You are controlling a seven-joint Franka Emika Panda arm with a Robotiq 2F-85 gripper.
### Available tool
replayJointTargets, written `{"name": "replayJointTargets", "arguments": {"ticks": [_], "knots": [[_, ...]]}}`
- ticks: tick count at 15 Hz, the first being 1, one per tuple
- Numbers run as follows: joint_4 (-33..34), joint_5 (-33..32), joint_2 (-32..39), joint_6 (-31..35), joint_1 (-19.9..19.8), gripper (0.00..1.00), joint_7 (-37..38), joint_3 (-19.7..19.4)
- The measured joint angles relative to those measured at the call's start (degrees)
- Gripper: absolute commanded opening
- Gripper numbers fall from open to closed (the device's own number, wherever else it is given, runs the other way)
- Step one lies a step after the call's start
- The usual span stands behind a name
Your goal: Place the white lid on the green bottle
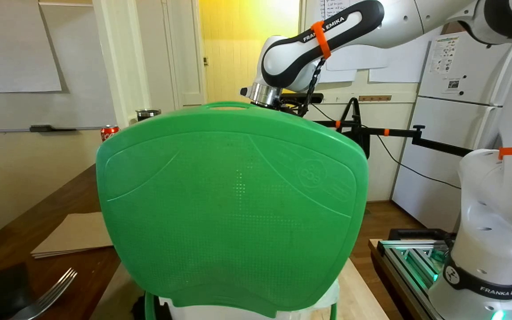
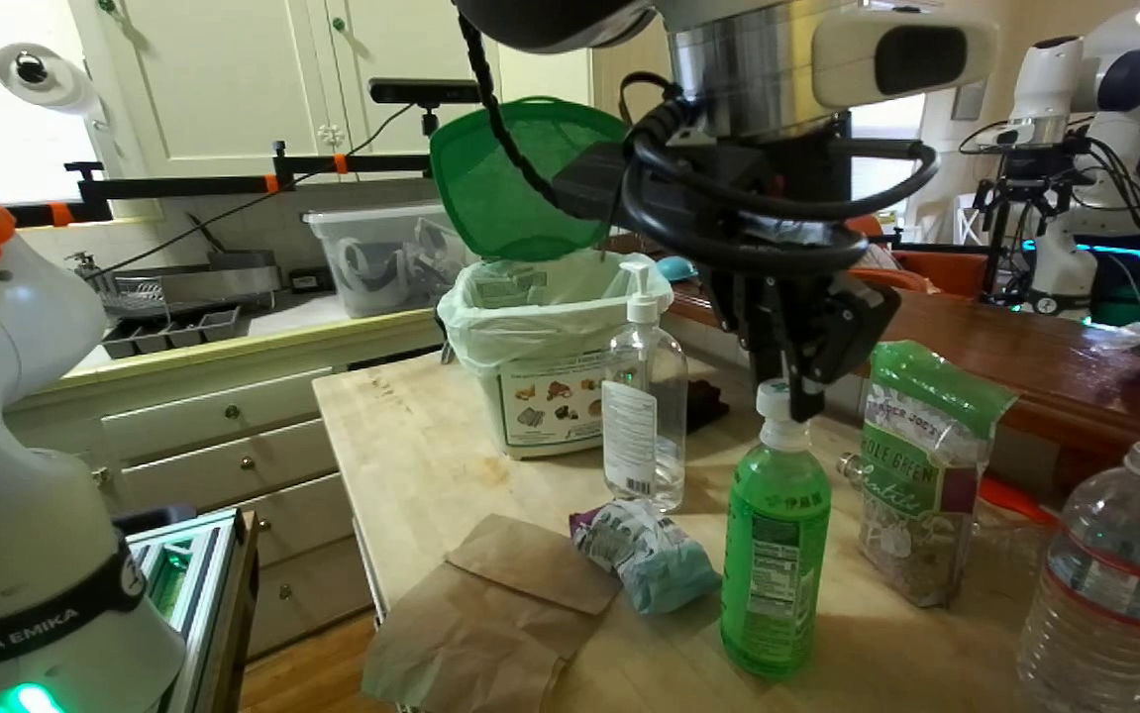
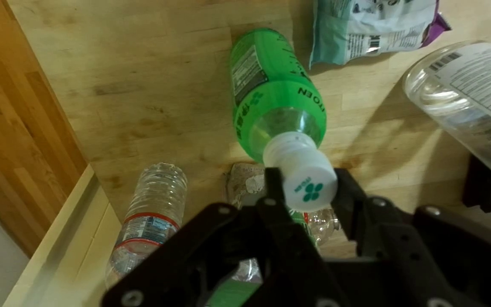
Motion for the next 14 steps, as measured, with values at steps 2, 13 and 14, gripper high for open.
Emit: {"name": "replayJointTargets", "arguments": {"ticks": [2,13,14], "knots": [[0.0,0.0,0.0,0.0,0.0,0.09,-0.1,0.0],[0.8,0.0,0.7,0.0,-0.1,0.09,-0.2,0.0],[0.8,0.0,0.7,0.0,-0.1,0.09,-0.2,0.0]]}}
